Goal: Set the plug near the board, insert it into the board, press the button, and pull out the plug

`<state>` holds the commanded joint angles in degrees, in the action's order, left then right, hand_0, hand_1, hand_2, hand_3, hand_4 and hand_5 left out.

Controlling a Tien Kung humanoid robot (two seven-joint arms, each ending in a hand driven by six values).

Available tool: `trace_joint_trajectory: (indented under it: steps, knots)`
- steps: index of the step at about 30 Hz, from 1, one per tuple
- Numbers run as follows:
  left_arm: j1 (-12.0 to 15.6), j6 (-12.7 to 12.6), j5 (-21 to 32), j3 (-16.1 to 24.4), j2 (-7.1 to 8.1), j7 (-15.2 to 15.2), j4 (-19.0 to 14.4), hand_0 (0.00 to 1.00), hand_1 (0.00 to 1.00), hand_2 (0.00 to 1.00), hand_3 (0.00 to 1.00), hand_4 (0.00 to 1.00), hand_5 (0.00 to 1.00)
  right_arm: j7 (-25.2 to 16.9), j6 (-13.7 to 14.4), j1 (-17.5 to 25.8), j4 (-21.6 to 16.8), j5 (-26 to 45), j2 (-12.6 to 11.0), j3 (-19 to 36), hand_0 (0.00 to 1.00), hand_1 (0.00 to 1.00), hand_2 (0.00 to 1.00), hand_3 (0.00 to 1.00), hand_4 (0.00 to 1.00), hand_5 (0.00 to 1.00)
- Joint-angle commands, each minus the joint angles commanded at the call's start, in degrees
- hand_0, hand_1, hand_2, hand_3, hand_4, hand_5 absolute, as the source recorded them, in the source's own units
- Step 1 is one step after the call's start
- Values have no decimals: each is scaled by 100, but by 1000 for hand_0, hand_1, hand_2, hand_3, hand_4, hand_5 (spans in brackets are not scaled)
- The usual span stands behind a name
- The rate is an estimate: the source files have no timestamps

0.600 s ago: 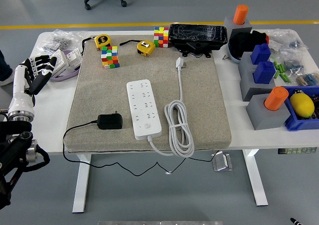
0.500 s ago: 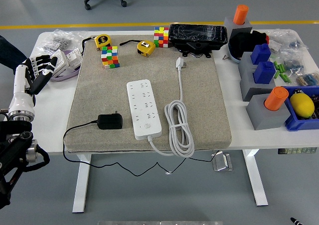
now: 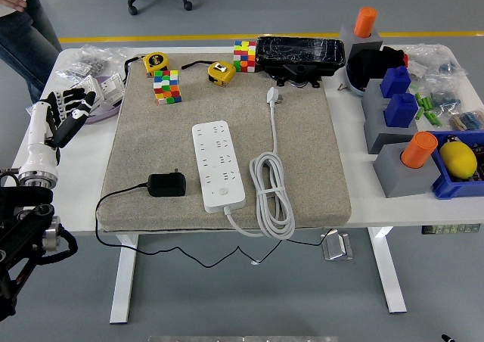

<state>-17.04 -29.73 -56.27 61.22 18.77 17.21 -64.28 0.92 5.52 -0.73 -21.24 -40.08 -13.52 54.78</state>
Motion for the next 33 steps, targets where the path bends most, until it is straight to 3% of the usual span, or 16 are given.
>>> trace_joint_trajectory:
  steps: [33]
  knots:
    - [-1, 12, -19, 217, 28, 1, -3, 649, 683, 684, 629, 860, 551, -3, -1, -13, 3, -17, 23, 78, 610, 647, 665, 559, 946, 507]
